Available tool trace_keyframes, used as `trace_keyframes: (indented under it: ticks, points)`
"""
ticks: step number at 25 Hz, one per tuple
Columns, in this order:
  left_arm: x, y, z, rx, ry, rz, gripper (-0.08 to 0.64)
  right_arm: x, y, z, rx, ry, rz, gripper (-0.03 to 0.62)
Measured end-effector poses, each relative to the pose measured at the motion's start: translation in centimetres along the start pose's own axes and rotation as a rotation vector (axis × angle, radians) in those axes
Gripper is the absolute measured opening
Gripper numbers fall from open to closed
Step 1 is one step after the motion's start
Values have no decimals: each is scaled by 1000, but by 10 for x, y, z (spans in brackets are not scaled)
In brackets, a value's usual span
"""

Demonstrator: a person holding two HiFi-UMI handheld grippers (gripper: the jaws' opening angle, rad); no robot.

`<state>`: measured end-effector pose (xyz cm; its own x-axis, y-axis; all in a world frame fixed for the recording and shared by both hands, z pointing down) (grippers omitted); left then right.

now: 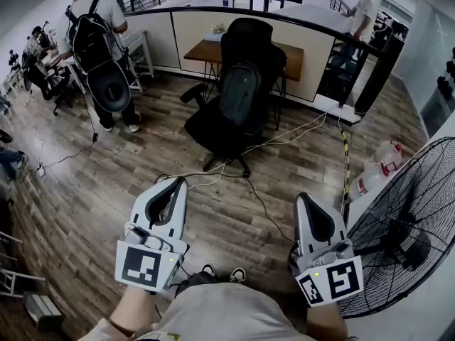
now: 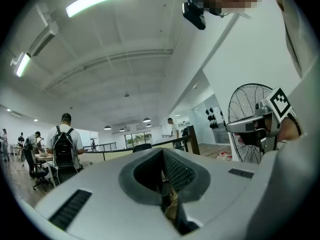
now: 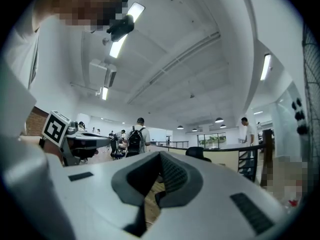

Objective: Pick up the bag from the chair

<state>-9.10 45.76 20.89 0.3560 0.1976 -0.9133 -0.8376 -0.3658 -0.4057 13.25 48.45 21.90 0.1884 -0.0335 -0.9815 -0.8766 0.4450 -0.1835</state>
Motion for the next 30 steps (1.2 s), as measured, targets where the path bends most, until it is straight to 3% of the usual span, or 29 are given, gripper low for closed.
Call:
trace_keyframes:
  ticks: [7, 22, 27, 28, 30]
  points:
    - [-4, -16, 3, -8, 28, 7, 2, 1, -2, 1, -6, -17, -34, 3]
    - [-10, 0, -1, -33, 29, 9, 2, -2, 5, -9, -45, 0, -14, 3]
    - [-10, 13, -5, -10, -28, 23, 5, 2, 3, -15, -65, -44, -31, 13]
    - [-12, 15, -7, -6, -34, 21, 71, 2, 4, -18, -64, -47, -25, 60]
    - [-19, 20, -12, -8, -14, 19, 266, 1, 4, -26, -64, -44, -11, 236]
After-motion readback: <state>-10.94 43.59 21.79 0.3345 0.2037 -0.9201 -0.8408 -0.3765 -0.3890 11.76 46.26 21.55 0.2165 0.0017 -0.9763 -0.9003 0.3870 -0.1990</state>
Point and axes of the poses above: the fingertips, and each gripper's own axes: z backward along the fingers, y to its left, x out of its top, the point moved 2 cm from there along z, backward along the fingers, and after that the axes turned 13 degrees about -z, right-handed, at the moved point
